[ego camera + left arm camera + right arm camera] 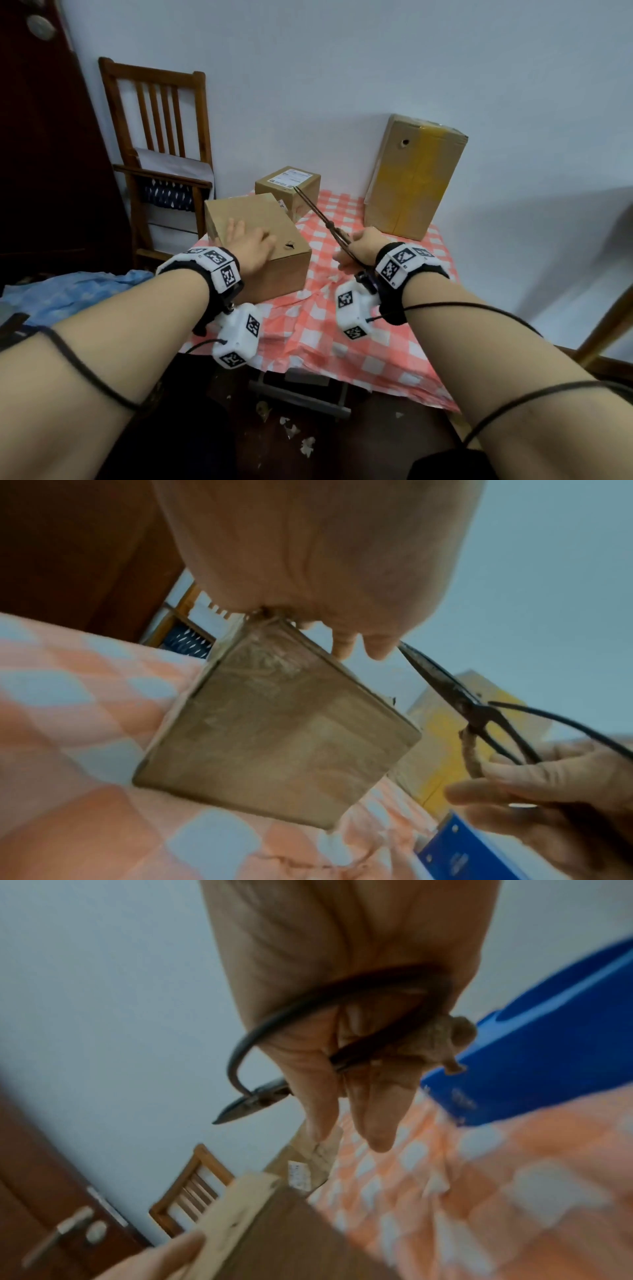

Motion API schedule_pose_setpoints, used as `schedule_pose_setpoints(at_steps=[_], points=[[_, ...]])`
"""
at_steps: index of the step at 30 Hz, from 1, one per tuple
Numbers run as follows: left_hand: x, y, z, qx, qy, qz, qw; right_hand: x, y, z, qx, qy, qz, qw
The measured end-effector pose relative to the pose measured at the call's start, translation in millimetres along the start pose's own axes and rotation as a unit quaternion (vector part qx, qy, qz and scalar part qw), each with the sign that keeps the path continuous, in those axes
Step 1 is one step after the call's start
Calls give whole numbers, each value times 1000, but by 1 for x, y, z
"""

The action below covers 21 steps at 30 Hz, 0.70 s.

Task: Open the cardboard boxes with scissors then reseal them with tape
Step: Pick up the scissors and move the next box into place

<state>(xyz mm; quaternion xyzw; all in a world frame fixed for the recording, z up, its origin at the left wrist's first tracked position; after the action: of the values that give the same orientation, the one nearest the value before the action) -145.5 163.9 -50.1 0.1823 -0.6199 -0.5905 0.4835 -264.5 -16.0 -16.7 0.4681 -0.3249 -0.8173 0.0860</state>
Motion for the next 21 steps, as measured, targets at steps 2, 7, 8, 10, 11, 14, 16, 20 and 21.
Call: schedule_pose_setpoints(at_steps=[2,7,8,10,11,14,16,20,21], points=[[-3,3,5,48,10,63,997,-8,-15,-2,-1,35,-64,997],[-34,0,-10,11,122,198,973,-19,-53,-12,11,84,-94,992],[-40,-5,-15,-9,89,245,965,-22,-55,-11,10,86,-89,992],[-52,-10,-22,0,53,327,944,-23,-52,-11,3,90,-95,991],[-52,-6,-19,10,49,355,933,-23,-49,-10,4,95,-112,989],[-39,7,-7,27,24,383,923,-19,-44,1,-3,69,-65,995],[-27,13,4,23,18,389,921,-15,-44,7,-15,63,-27,998],[-23,10,8,37,8,396,918,-4,-40,5,-22,71,-39,996],[-25,8,5,47,1,390,920,-1,-37,5,-20,73,-47,996]])
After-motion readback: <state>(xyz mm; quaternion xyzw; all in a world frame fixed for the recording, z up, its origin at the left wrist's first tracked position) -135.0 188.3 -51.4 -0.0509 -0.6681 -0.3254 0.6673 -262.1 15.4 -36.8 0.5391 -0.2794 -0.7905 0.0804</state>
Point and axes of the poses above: each hand's wrist, its own z-axis away from the middle knuckle, its own y-axis out of the back of the hand, x = y × z, the point moved 2 cm from there along -z, towards the middle knuckle, and after that the axes turned 10 degrees about -x, right-handed, at the moved point
